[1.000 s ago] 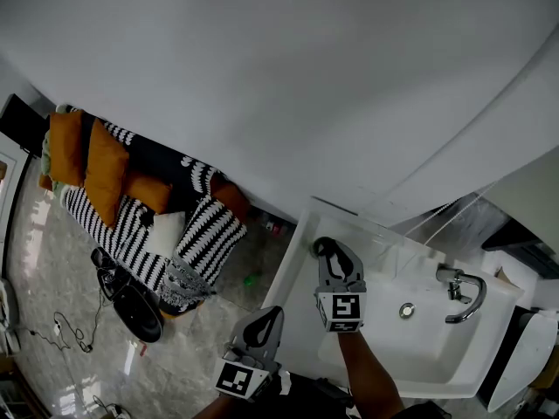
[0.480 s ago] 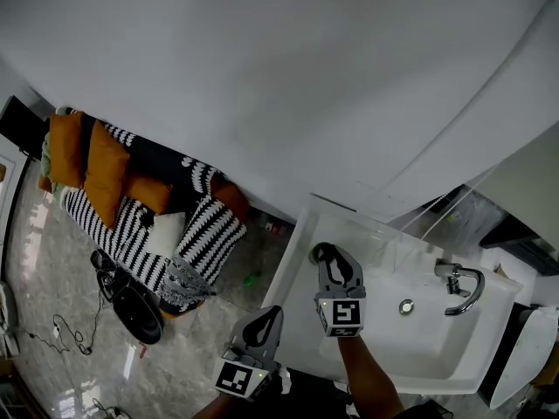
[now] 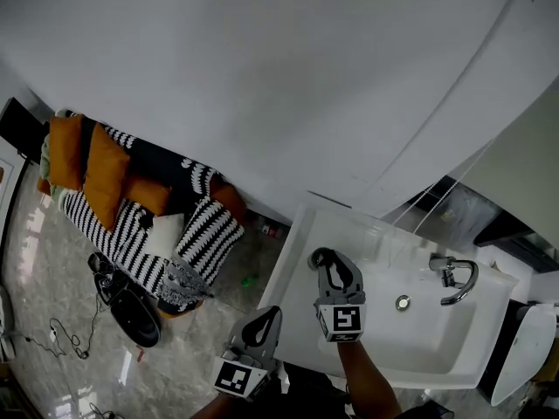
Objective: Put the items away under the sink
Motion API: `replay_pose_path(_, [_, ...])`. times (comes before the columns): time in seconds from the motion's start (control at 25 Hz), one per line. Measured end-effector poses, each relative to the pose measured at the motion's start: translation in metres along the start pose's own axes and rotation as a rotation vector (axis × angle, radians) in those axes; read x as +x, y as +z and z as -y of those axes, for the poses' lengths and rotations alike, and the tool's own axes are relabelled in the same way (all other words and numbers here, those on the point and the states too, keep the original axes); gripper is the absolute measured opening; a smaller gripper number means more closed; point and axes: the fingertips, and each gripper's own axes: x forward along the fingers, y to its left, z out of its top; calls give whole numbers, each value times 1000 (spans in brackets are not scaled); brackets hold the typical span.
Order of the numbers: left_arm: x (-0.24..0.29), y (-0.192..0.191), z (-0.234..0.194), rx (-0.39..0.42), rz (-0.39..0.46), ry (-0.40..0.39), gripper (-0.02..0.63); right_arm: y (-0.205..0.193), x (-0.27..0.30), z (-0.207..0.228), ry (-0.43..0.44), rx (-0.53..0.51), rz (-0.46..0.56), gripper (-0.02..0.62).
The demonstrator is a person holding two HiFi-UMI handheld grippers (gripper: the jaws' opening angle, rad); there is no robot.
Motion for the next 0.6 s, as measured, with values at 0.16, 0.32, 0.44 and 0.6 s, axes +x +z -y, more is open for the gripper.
replay_pose_path(0.16, [-9, -1, 8, 1, -11, -10, 8, 6, -14, -3, -7, 7, 17, 83])
replay_pose_path(0.32, [-20, 2, 16, 1, 1, -16, 8, 9, -28, -5, -22, 24, 32, 82])
replay_pose_path(0.44, [-30, 4, 19, 5, 22, -21, 8, 17, -40, -10, -23, -7, 34, 81])
replay_pose_path(0.6, [-43, 3, 25, 3, 29, -26, 8, 20, -55, -17, -26, -10, 40, 81])
